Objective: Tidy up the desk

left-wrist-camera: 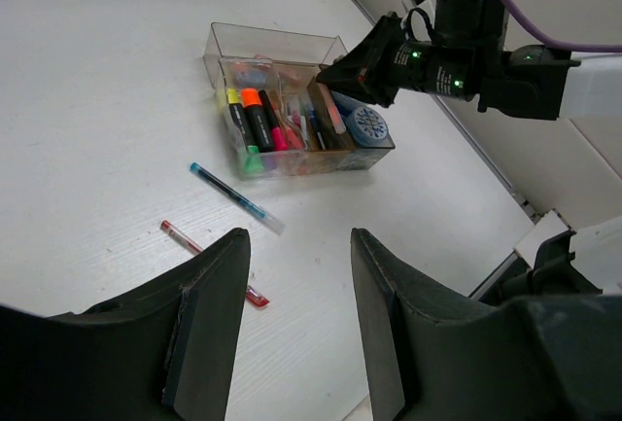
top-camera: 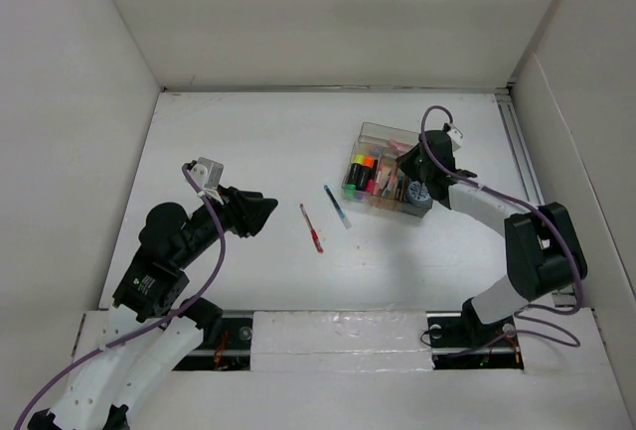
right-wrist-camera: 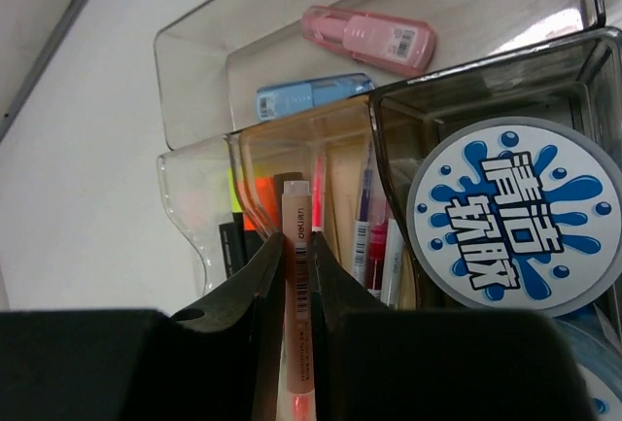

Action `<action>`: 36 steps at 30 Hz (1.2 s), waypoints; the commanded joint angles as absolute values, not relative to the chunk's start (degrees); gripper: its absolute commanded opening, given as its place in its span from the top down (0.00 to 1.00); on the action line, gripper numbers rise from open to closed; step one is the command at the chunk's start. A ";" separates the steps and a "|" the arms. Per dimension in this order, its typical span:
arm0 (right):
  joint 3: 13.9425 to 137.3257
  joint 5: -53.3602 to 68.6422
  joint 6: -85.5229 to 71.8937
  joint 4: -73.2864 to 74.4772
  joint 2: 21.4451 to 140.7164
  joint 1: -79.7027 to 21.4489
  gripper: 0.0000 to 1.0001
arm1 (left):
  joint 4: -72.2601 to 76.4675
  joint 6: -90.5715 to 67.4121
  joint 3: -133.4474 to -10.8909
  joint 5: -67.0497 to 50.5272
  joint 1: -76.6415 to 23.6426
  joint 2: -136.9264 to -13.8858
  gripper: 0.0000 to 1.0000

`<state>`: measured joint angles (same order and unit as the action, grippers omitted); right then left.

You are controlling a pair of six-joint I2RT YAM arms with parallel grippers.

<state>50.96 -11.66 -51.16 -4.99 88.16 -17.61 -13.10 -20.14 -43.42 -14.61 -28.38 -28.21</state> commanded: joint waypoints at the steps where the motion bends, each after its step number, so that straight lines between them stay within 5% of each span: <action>1: 53.00 -9.14 -50.89 -8.17 89.21 -17.14 0.88 | -10.72 -19.60 -44.21 -15.21 -28.21 -27.77 0.58; 15: 51.42 -12.13 -52.29 -7.82 84.65 -22.32 0.53 | -10.64 -19.69 -44.21 -15.47 -28.21 -27.86 0.58; 18: 49.58 -11.43 -52.29 -8.61 80.78 -26.35 0.80 | -10.63 -19.69 -44.12 -15.38 -28.21 -28.12 0.58; 19: 48.27 -11.08 -52.29 -9.22 79.90 -27.85 0.99 | -10.81 -19.60 -44.21 -15.47 -28.21 -28.12 0.58; 26: 45.17 -15.19 -50.28 -12.75 80.85 -42.96 1.00 | -10.72 -19.51 -44.21 -15.64 -28.21 -28.83 0.57; 33: 51.84 -24.51 -48.87 -5.99 92.80 -47.81 0.61 | -10.64 -19.60 -44.12 -15.29 -28.21 -28.56 0.58; 34: 52.64 -25.57 -48.69 -5.54 94.81 -48.33 0.49 | -10.63 -19.60 -44.12 -15.29 -28.21 -28.56 0.58; 36: 54.83 -27.68 -48.34 -3.36 96.67 -49.04 0.43 | -10.81 -19.51 -44.30 -15.12 -28.21 -28.56 0.58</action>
